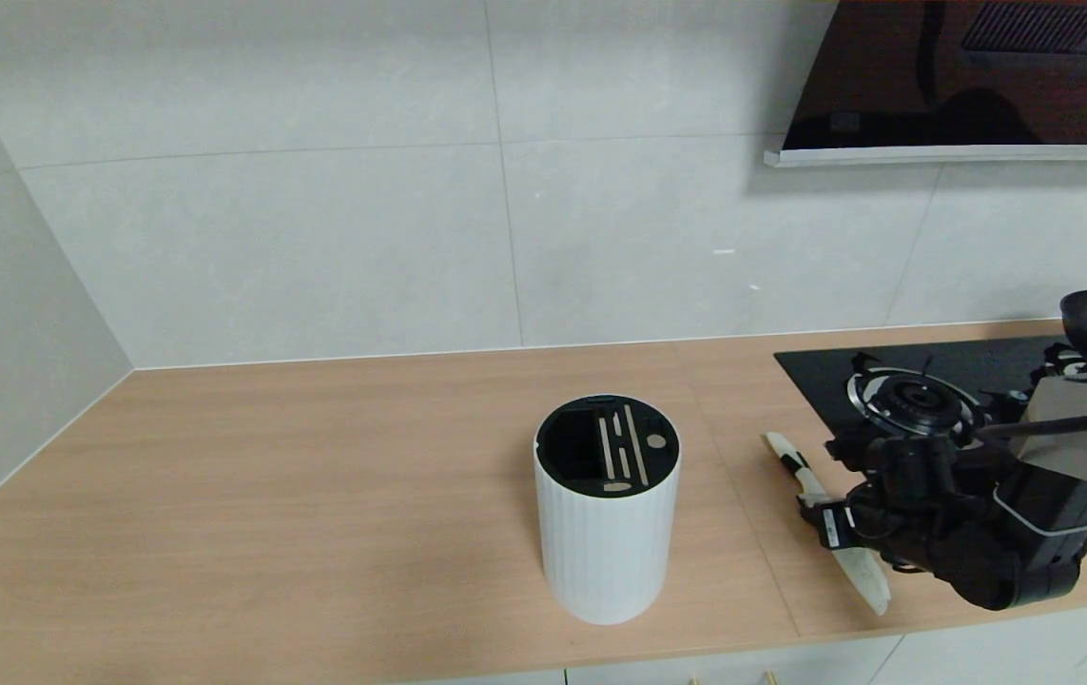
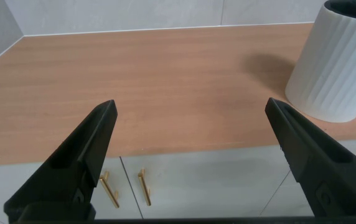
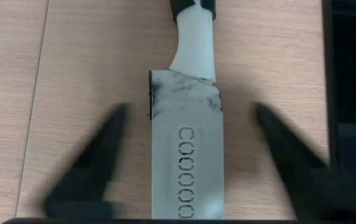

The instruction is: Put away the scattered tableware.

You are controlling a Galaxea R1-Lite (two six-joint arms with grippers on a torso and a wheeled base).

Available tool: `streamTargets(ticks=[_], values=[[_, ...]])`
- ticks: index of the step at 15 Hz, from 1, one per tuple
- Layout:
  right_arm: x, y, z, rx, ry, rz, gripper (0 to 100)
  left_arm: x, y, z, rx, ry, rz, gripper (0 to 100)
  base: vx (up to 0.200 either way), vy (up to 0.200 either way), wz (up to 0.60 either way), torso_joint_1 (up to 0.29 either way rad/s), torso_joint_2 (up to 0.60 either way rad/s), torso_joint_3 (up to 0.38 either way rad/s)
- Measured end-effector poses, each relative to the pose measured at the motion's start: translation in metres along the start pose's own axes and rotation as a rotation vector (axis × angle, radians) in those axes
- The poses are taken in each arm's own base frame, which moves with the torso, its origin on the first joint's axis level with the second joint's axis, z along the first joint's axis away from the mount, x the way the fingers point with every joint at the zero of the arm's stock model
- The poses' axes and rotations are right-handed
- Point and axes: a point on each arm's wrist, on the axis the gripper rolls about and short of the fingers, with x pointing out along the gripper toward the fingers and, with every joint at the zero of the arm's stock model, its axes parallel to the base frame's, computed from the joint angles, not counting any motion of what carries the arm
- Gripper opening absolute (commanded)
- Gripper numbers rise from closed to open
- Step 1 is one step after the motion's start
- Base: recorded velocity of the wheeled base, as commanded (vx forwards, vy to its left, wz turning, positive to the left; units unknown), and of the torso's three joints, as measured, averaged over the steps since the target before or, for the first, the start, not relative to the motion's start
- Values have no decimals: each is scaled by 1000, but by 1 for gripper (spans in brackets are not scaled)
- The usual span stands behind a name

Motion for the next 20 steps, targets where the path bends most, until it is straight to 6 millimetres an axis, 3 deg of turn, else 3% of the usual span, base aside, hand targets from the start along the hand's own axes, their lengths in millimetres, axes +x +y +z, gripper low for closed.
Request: streamTargets(ticks=[11, 16, 20], values=[[-5, -1, 5, 3, -19, -4, 0, 0, 0, 0, -2, 0, 0, 100, 0, 0, 0, 0, 0, 0], [-49, -3, 39, 24, -145, -5, 0, 0, 0, 0, 0, 0, 0, 100, 0, 0, 0, 0, 0, 0], [-97, 12, 61, 15, -263, 44, 0, 0, 0, 0, -2, -1, 3, 100, 0, 0, 0, 0, 0, 0]])
